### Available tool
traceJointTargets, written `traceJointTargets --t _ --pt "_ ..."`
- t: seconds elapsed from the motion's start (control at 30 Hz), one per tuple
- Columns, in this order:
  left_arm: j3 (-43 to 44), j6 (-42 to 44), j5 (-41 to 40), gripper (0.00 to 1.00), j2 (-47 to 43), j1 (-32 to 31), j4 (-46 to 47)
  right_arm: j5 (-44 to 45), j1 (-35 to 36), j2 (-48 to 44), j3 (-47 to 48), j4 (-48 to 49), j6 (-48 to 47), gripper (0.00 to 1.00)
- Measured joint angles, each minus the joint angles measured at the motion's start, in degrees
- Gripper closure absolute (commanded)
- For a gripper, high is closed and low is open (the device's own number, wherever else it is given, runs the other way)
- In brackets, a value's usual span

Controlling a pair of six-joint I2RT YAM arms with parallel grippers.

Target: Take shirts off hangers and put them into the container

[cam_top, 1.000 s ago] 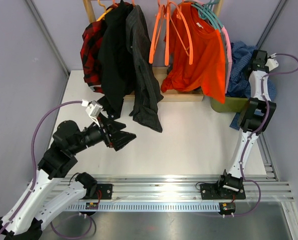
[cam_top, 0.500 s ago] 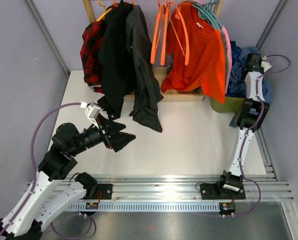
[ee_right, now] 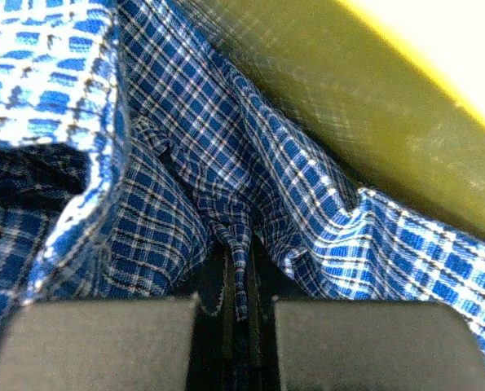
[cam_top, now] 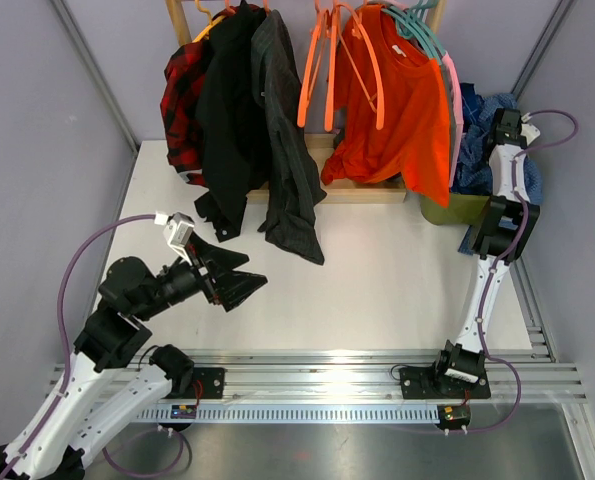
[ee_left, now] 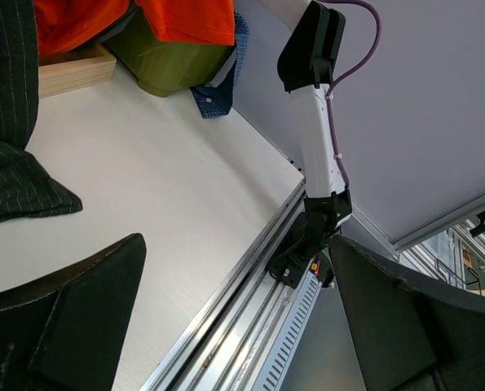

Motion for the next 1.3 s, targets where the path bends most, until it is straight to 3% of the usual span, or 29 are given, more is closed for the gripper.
traceJointTargets --t 0.2,0.23,0.3,0.33,0.63,0.8,1.17,1.3 --pt "-0.2 -0.2 0.0 0.01 -1.4 0.0 0.2 -1.3 -0.1 -3.3 -5.6 2.6 -0.1 1.0" --pt "-0.2 -0.2 0.0 0.01 -1.6 0.0 0.2 -1.6 -0.1 -3.5 -5.7 2.5 -0.3 0.93" --pt "-0.2 -0.4 0.0 0.01 -1.7 0.0 0.4 -2.5 -0.1 -3.7 -5.9 2.5 -0.4 0.44" --pt "-0.2 -0.5 0.0 0.01 -1.7 0.0 0.5 -2.5 -0.1 -3.8 -5.9 2.3 -0.9 0.01" --pt "-0.2 -0.5 0.0 0.01 -2.1 0.0 0.4 -1.7 1.8 -10.0 -9.9 -0.3 -4.8 0.01" --pt "-0.2 -0.5 0.0 0.01 -2.1 0.0 0.4 -0.8 3.4 -19.5 -17.3 1.3 -5.9 0.01" --pt "-0.2 -0.5 0.0 0.01 -1.6 0.0 0.5 2.0 7.7 -58.7 -27.6 15.6 -8.7 0.01" --pt "-0.2 -0.4 0.0 0.01 -0.8 0.0 0.4 -3.8 10.6 -72.9 -33.7 21.8 -9.5 0.0"
